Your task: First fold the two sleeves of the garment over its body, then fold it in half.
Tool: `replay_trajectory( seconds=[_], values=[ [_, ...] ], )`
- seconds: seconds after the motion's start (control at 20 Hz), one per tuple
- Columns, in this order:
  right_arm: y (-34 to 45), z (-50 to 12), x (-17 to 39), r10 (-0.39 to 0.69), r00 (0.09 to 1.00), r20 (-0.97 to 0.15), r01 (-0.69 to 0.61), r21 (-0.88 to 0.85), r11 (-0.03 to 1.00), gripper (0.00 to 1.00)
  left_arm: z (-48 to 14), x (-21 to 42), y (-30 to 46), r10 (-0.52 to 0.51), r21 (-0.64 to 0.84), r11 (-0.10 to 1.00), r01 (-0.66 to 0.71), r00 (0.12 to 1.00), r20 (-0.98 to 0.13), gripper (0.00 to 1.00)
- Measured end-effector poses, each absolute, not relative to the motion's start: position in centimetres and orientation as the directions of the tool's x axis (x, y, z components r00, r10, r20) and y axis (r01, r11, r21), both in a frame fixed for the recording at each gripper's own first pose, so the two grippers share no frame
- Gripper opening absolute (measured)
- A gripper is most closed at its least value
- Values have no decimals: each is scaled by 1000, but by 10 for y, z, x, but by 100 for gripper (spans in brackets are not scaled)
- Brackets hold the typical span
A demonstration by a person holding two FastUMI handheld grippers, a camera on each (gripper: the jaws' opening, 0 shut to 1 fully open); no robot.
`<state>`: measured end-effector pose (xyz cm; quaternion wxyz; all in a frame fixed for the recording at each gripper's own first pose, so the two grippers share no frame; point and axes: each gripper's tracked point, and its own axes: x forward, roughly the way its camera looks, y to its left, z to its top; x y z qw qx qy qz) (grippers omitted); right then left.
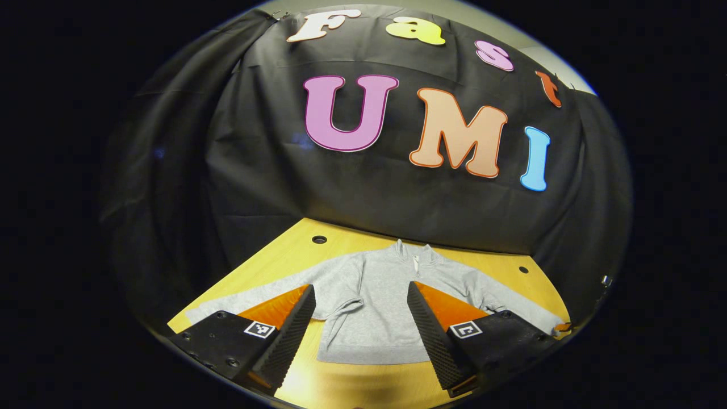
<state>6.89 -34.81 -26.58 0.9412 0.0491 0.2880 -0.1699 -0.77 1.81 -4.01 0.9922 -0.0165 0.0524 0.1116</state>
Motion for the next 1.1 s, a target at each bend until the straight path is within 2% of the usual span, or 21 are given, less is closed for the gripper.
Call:
replay_trajectory(
  seconds=[0.05, 0.1, 0.2, 0.25, 0.3, 0.35, 0.4, 0.45, 0.5, 0.55, 0.6, 0.65, 0.7, 0.75, 0.8, 1.1],
  values=[
    [-348, -270, 68, -283, 769, -573, 341, -7, 940, 94, -41, -7, 18, 221, -19, 974, -224, 969, -110, 95],
    [-348, -274, 65, -278, 761, -586, 335, -11, 942, 98, -42, -7, 18, 224, -16, 974, -227, 968, -115, 94],
    [-348, -273, 65, -275, 766, -581, 327, -17, 945, 96, -43, -9, 18, 228, -17, 973, -231, 967, -114, 94],
    [-349, -273, 65, -273, 765, -584, 327, -14, 945, 86, -43, -8, 18, 227, -20, 973, -231, 967, -116, 94],
    [-348, -274, 65, -270, 764, -586, 328, -7, 945, 84, -43, -7, 18, 228, -21, 972, -232, 966, -118, 94],
    [-346, -275, 65, -267, 761, -591, 330, -2, 944, 72, -46, -6, 18, 227, -23, 973, -232, 966, -119, 94],
    [-342, -274, 65, -260, 762, -594, 327, 6, 945, 65, -46, -6, 17, 227, -25, 972, -232, 966, -121, 94],
    [-338, -275, 67, -251, 763, -596, 322, 14, 947, 51, -47, -7, 17, 226, -28, 973, -231, 967, -122, 94],
    [-334, -274, 68, -242, 762, -600, 318, 21, 948, 43, -46, -7, 17, 223, -30, 973, -228, 967, -123, 94],
    [-332, -276, 70, -239, 761, -603, 314, 21, 949, 24, -47, -6, 17, 221, -30, 974, -226, 968, -122, 94],
    [-329, -278, 70, -235, 753, -614, 315, 23, 949, 23, -47, -6, 17, 220, -30, 974, -225, 968, -121, 94],
    [-327, -278, 68, -231, 748, -622, 312, 22, 950, 15, -46, -6, 17, 218, -32, 974, -223, 968, -121, 94],
    [-325, -278, 69, -231, 742, -630, 314, 22, 949, 15, -48, -6, 18, 213, -37, 975, -219, 969, -122, 94],
    [-322, -277, 67, -229, 738, -635, 314, 22, 949, 10, -49, -7, 18, 208, -40, 976, -215, 970, -125, 94],
    [-321, -277, 67, -238, 737, -632, 314, 9, 949, 10, -50, -7, 18, 206, -42, 976, -213, 970, -126, 94],
    [-298, -263, 64, -250, 754, -607, 343, 40, 938, 9, -51, -11, 29, 196, -44, 978, -203, 972, -129, 94]
  ],
)
